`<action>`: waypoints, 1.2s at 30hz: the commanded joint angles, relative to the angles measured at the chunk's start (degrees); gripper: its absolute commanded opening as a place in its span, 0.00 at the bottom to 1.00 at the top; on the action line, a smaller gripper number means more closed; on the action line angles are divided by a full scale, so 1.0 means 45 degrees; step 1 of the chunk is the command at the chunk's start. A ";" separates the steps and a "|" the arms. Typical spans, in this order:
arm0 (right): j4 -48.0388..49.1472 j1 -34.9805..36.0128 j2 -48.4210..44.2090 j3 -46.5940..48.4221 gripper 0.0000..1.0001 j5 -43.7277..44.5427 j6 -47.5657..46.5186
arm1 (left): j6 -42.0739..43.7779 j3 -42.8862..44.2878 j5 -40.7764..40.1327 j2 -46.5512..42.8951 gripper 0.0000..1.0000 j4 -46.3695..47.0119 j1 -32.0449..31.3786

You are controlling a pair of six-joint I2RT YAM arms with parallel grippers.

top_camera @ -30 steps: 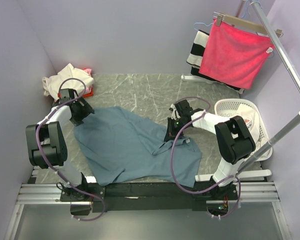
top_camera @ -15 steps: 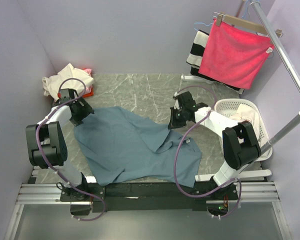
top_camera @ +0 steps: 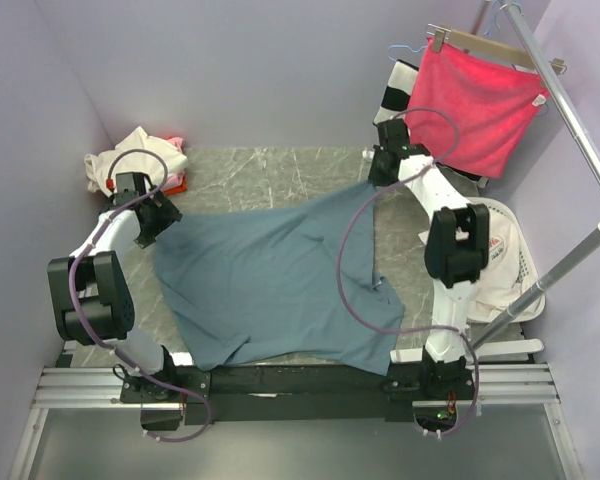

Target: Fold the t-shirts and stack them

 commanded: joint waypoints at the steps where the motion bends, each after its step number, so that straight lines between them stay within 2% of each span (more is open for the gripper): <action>1: -0.1493 -0.0360 0.2006 0.2930 0.00 0.1647 -0.0374 | 0.0254 0.0500 -0.0751 -0.0285 0.88 -0.0201 -0.0006; 3: -0.0832 -0.0379 0.2494 0.3263 0.00 0.1494 -0.0607 | 0.0235 0.0559 -0.0984 -0.0188 0.89 -0.0259 -0.0006; 6: -0.0926 -0.0360 0.3023 0.3927 0.00 0.1065 -0.0706 | 0.0293 0.0754 -0.1180 0.0046 0.91 -0.0260 -0.0006; 10: -0.0460 -0.0360 0.2714 0.3287 0.00 0.0557 -0.0823 | 0.0411 0.1201 -0.1183 0.0612 0.99 -0.0142 0.0013; 19: -0.0223 -0.0360 0.2126 0.2620 0.00 -0.1553 -0.0843 | 0.0898 0.2333 0.0205 0.3013 0.93 0.2062 -0.0006; 26: -0.0340 -0.0360 0.1989 0.2366 0.00 -0.1555 -0.0862 | 0.1406 0.3838 0.0732 0.4733 0.89 0.2631 -0.0123; 29: -0.0438 -0.0360 0.2048 0.2444 0.00 -0.1515 -0.0882 | 0.1640 0.4561 0.1259 0.5533 0.82 0.2554 -0.0240; 32: -0.0535 -0.0399 0.2126 0.2581 0.00 -0.1360 -0.0921 | 0.1855 0.4953 0.1572 0.6042 0.69 0.2533 -0.0435; 33: -0.0535 -0.0418 0.2145 0.2581 0.00 -0.1339 -0.0940 | 0.1933 0.5011 0.1631 0.6217 0.60 0.2495 -0.0513; 35: -0.0613 -0.0477 0.2243 0.2659 0.00 -0.1320 -0.0941 | 0.2129 0.5265 0.1729 0.6413 0.49 0.2339 -0.0669; 36: -0.0672 -0.0496 0.2263 0.2775 0.00 -0.1281 -0.0941 | 0.2207 0.5382 0.1710 0.6608 0.39 0.2222 -0.0709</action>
